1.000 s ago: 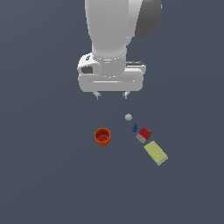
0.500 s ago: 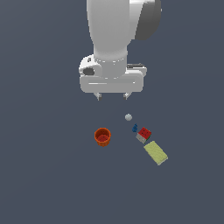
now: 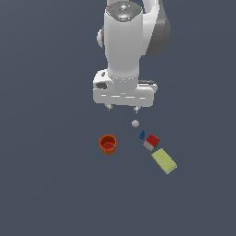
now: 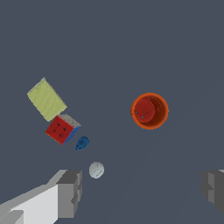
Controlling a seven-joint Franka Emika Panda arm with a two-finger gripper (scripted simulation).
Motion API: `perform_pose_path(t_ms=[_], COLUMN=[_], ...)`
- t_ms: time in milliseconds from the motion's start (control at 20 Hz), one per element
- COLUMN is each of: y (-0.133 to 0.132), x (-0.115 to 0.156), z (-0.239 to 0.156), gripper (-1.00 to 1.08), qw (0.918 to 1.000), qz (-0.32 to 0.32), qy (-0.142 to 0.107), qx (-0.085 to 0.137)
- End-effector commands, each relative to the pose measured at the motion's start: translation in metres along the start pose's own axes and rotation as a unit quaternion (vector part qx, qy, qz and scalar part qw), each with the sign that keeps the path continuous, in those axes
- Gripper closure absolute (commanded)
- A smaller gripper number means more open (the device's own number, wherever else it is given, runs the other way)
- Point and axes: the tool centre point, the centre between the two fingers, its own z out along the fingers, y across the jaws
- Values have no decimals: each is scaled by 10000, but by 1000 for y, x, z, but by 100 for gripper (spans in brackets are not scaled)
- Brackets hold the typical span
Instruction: Pick up a designated object from a clutter of objects.
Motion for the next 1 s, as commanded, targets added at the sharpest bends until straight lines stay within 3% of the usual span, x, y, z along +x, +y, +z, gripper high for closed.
perform_pose_path(t_ms=[0,450,950], y=[-6,-30,-51], x=[-4,-26,-64], z=[15,78,142], gripper=[-92,-92,-92], qw=[9998,9949,9815], qz=[186,1007,1912], qy=[2,26,64], qx=[-13,-62,-99])
